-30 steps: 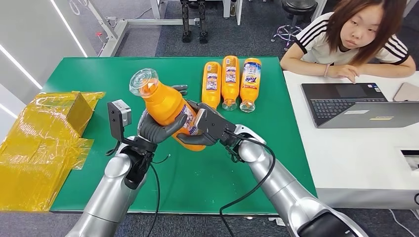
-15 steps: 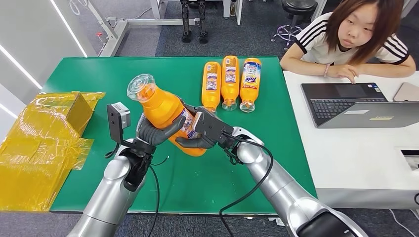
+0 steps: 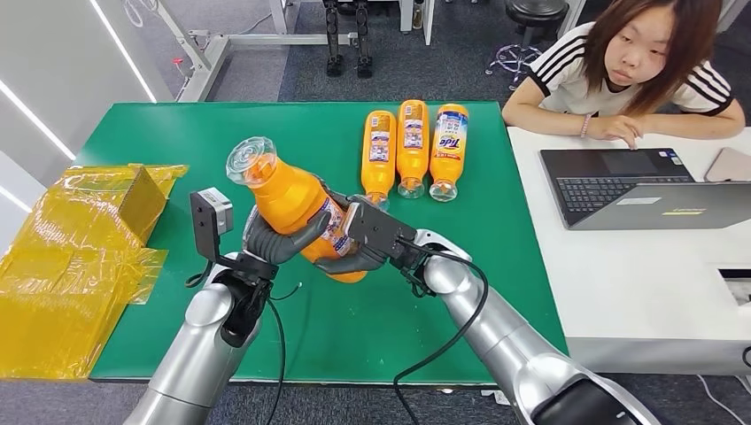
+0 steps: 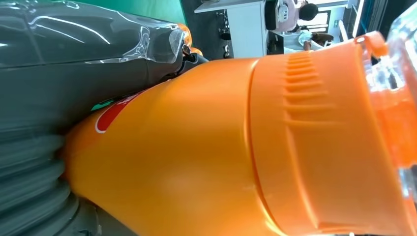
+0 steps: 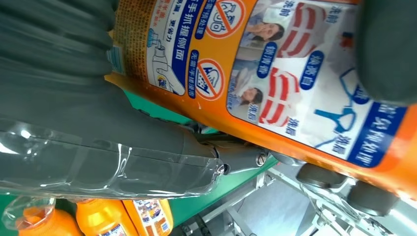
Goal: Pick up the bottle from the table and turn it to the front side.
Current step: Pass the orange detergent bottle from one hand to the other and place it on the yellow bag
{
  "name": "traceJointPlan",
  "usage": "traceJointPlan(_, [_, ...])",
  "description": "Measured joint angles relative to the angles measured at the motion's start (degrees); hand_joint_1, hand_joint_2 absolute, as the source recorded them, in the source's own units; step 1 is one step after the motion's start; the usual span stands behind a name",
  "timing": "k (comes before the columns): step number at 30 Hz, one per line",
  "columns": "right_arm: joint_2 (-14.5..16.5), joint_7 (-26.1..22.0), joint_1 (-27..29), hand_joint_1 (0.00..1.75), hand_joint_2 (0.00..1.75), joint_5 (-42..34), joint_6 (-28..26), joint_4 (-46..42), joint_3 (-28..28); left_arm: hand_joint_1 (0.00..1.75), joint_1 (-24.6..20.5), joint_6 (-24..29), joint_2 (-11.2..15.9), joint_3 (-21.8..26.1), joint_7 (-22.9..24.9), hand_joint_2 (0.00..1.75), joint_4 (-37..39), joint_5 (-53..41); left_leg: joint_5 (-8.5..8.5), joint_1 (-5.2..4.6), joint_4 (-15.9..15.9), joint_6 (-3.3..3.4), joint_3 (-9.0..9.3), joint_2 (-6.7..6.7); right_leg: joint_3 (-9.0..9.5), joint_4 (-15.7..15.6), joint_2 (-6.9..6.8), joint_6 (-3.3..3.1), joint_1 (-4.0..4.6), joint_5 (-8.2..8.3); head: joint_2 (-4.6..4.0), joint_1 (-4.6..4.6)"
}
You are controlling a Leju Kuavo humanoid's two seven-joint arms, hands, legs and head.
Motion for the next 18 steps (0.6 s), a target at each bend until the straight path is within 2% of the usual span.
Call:
traceJointPlan(10, [-3.28, -1.39, 4.82, 0.00, 1.75, -4.21, -0.80, -4.21, -0.20, 1.75, 1.38, 0.08, 0.04, -0.02, -0.59, 1.75, -0.86, -0.15, 0.00, -0.01, 0.01, 0.00, 0.00, -0.02, -0.01, -0.03, -0.01, 0.00, 0.00, 0.00, 0.00, 0.01])
traceJointPlan(18, [-7.38, -3.23, 12.10, 0.00, 1.75, -8.02, -2.98, -13.20, -4.67, 1.75, 2.09, 2.25, 1.09, 0.24, -2.21, 1.75, -2.06, -1.32, -0.01, -0.02, 0.01, 0.01, -0.01, 0.01, -0.01, -0.03, 0.01, 0.01, -0.01, 0.00, 0.00, 0.01])
